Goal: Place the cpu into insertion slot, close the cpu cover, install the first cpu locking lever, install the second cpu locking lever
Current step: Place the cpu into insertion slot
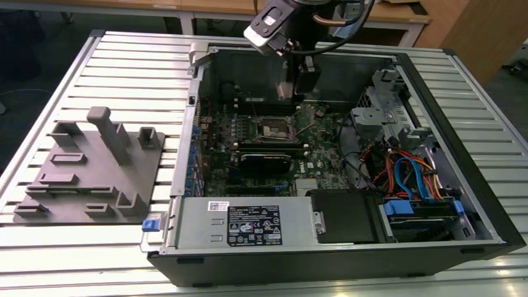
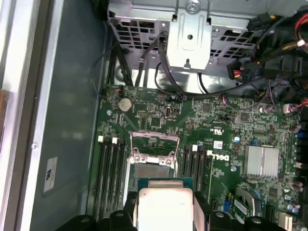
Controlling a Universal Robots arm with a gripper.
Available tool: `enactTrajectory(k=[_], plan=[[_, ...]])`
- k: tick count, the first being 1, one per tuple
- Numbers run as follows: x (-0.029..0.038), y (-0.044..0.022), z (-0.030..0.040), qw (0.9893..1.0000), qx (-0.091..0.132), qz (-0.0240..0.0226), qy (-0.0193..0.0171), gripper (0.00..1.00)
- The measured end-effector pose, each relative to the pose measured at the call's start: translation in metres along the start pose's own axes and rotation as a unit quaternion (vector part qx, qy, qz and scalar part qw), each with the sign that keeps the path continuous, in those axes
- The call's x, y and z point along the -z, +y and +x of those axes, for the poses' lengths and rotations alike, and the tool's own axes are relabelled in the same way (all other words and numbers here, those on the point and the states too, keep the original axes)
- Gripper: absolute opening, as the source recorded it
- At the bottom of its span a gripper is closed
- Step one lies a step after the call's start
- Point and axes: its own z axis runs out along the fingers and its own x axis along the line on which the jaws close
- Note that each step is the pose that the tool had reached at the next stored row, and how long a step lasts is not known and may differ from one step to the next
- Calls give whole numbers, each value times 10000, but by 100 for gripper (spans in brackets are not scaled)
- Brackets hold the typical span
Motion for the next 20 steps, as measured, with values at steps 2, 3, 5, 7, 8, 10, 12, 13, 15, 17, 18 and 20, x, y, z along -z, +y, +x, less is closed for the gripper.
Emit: enactTrajectory(k=[2,3,5,7,8,10,12,13,15,17,18,20], plan=[[-36,-1,6,10000,-26,10,-2,54],[-53,-2,9,10000,-27,18,-3,54],[-89,-4,14,10000,-28,27,-1,54],[-123,-5,20,10000,-28,43,0,54],[-140,-6,26,10000,-28,48,-13,54],[-176,-6,32,10000,-28,50,-35,54],[-211,-6,60,10000,-41,50,-50,54],[-223,-6,69,10000,-51,51,-51,54],[-247,-6,83,9999,-76,49,-52,54],[-268,-6,84,9999,-155,48,-55,54],[-276,-8,85,9997,-217,47,-58,54],[-288,-11,85,9994,-342,45,-63,54]])
